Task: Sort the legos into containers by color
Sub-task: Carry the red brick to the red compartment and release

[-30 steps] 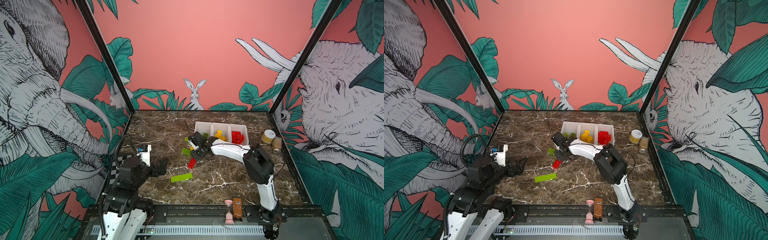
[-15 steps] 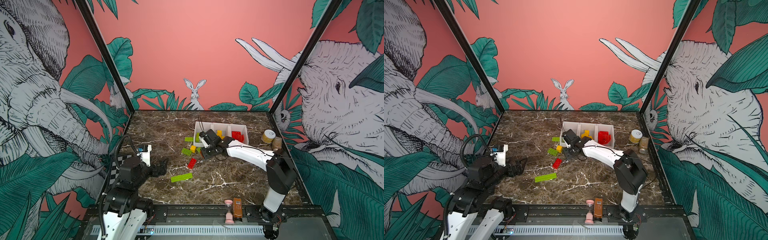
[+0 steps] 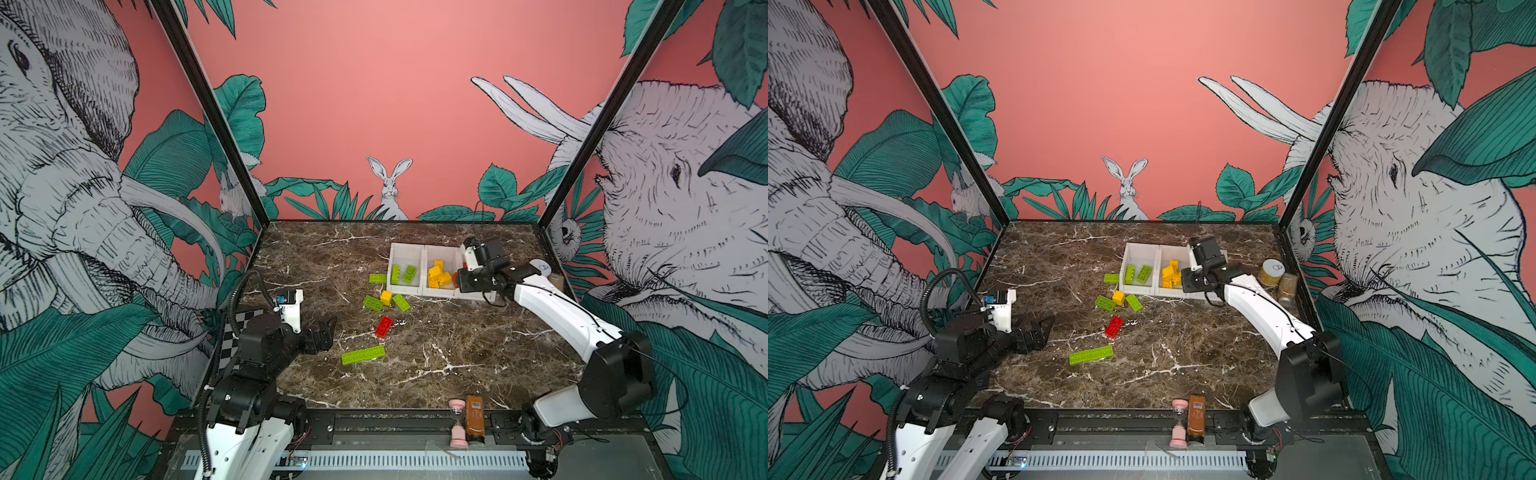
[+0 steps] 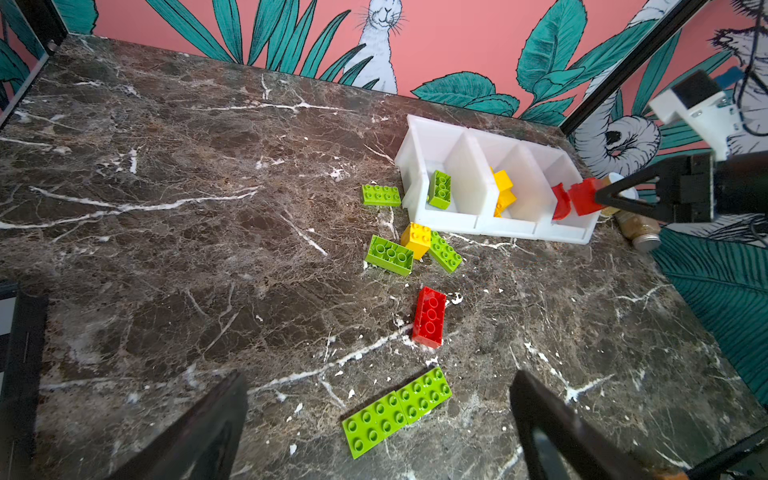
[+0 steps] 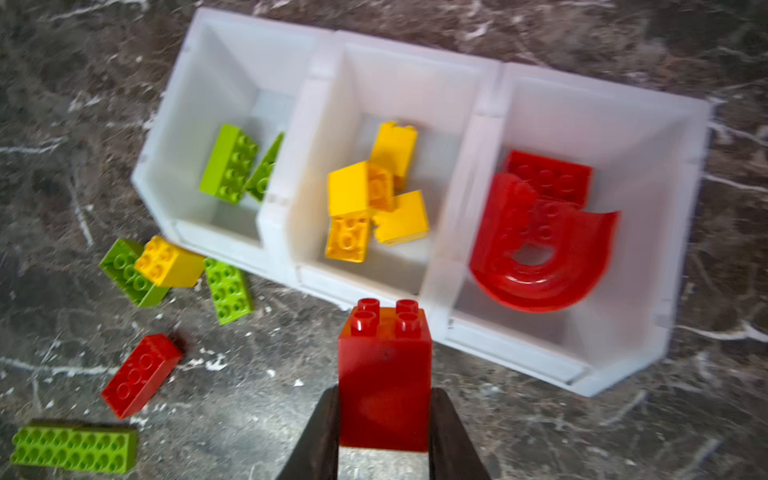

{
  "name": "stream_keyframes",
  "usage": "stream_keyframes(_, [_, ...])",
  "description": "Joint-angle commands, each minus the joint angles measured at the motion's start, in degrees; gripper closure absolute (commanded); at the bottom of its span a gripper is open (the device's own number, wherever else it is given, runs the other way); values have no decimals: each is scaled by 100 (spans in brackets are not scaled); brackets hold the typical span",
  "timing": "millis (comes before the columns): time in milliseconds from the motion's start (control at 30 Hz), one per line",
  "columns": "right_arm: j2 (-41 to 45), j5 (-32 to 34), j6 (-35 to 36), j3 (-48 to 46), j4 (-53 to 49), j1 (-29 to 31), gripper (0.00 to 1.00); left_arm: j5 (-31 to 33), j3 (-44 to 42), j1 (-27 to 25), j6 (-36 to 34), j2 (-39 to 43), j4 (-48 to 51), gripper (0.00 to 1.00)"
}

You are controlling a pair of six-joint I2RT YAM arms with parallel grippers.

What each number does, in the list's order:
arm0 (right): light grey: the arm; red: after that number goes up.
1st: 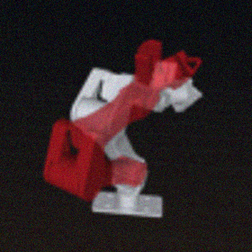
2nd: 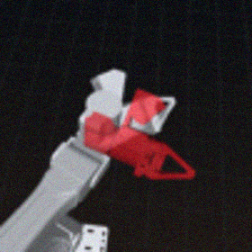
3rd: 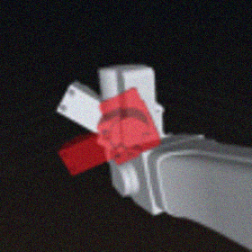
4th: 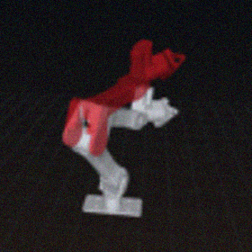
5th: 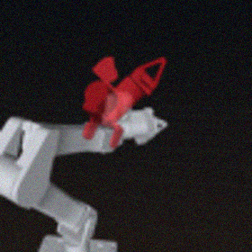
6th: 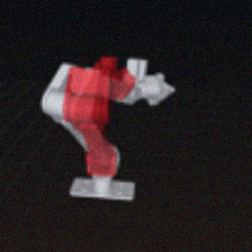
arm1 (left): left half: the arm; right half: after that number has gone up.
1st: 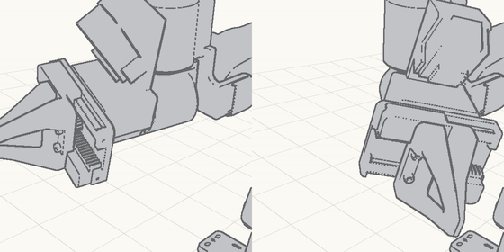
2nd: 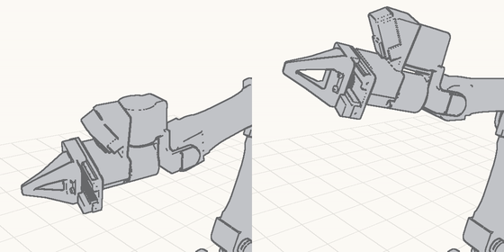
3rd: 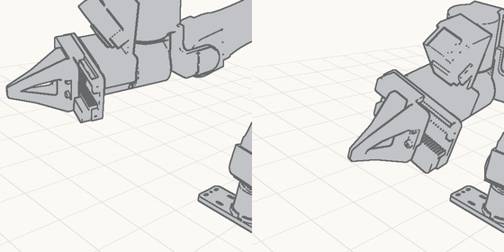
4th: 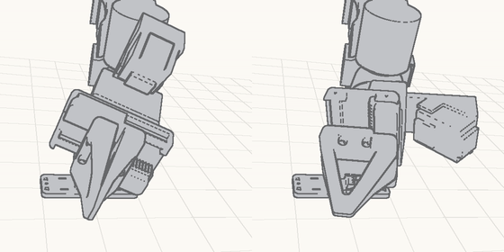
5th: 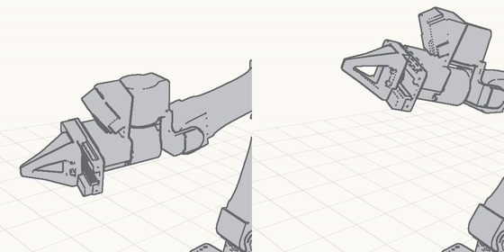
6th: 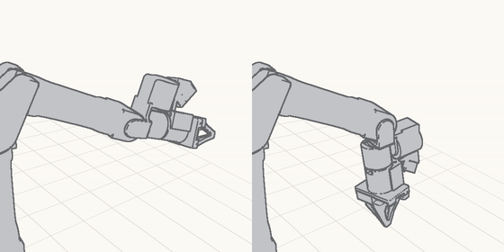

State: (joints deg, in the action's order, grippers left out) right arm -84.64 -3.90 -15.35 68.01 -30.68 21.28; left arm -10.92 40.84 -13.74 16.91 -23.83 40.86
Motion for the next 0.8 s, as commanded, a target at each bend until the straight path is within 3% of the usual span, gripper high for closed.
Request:
stream_keyframes(0, [-116,-220,294,176,14,-496,77,-16,68,-21,-34,10,36,1])
stream_keyframes(267, [-801,-340,501,678,41,-1263,78,-33,64,-24,-45,46,33,1])
stream_keyframes(600, [-1548,-333,687,1244,-4,-1368,78,-25,64,-24,-36,28,28,1])
stream_keyframes(767, [-1973,-337,686,1624,-11,-1363,70,-19,71,-24,-30,37,36,1])
